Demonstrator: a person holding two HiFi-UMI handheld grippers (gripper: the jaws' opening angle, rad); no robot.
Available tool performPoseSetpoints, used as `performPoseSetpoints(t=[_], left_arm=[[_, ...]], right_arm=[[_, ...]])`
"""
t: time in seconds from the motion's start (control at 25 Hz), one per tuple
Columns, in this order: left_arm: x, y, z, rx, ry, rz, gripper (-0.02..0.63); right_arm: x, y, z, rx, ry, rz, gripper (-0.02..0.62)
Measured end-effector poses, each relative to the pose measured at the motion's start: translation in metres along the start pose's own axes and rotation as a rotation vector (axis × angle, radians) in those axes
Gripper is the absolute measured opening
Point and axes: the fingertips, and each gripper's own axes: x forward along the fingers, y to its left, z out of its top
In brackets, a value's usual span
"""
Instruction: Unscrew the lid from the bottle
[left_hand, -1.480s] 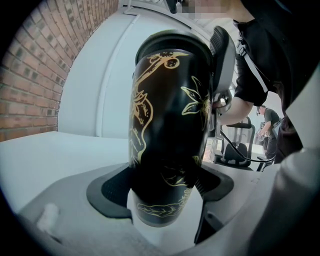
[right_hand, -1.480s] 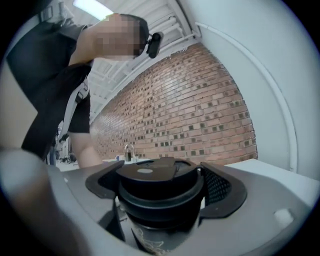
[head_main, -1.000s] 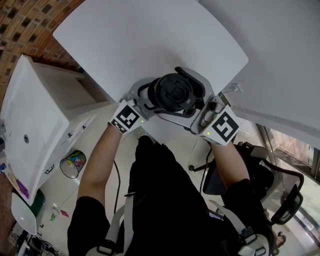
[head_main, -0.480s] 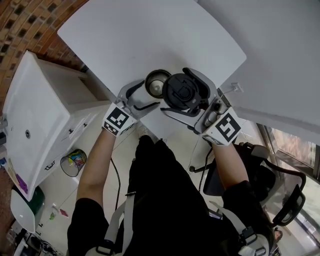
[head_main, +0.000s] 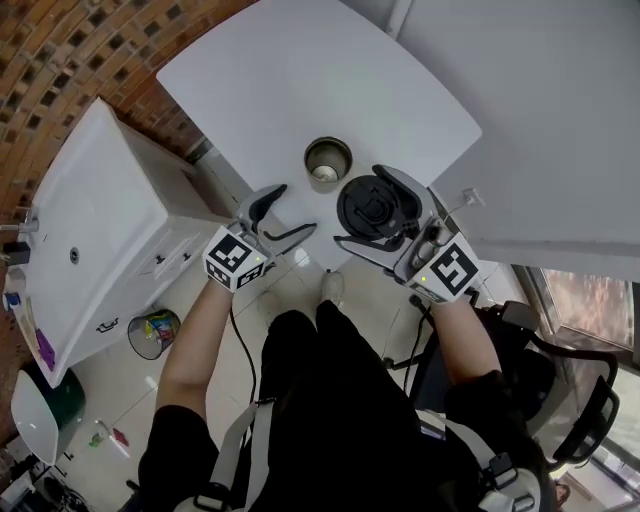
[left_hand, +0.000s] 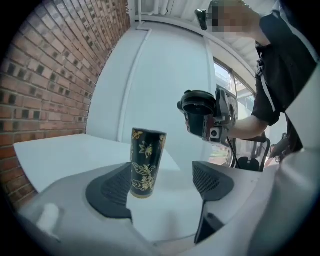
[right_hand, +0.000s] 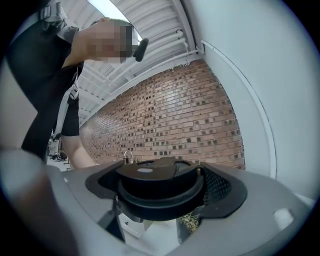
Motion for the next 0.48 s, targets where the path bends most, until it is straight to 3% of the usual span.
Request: performPoseSetpoints(t=[0.2,0.48], left_arm=[[-0.035,-0.027,0.034,-0.024,-0.079,-0.025,0.390],[-0.093,-0.072,0.055,0.031,-0.119,-0.074,0.388]], right_arm=[[-0.010,0.033,0.021,-0.023,0.004,-0.043,0.471],[-0.009,0.110,0.037,-0.037,-0.040,-0.113,0.472]])
